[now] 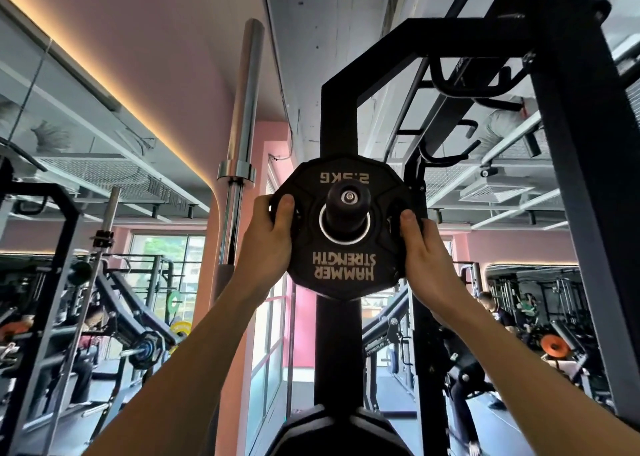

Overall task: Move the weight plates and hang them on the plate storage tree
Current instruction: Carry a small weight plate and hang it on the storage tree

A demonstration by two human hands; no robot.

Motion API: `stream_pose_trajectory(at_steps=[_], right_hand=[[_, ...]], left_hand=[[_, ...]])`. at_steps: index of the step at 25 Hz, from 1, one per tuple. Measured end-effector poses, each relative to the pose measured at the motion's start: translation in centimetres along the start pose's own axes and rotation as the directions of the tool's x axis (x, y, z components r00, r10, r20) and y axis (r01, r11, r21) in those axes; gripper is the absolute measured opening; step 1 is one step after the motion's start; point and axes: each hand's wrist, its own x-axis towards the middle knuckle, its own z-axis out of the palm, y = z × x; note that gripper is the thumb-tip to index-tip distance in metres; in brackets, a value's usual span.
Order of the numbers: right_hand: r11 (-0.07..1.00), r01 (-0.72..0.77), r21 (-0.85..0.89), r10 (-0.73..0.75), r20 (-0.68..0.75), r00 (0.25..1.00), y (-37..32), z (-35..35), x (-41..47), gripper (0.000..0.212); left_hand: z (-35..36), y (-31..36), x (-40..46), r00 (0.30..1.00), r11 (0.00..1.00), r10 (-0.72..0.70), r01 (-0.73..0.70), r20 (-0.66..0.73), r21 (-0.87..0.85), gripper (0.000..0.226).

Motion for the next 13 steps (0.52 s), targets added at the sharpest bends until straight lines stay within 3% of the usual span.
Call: stream_pose_trajectory(at_steps=[5,13], right_hand=[[0.998,-0.062,0.024,0.062,0.016,0.998,1.0,-1.3,-4.0,0.038],[0.985,-0.164,0.048,0.159,0.096,0.983,0.6,-2.1,-16.8,0.028]], left_hand=[[-2.1,-0.1,-3.5,0.999,0.978,0.035,-0.04,0.026,0.205,0.047],[-7.1,2.6,-18.2,0.981,0.987,-0.122,0.103,0.154,0.125,0.024]])
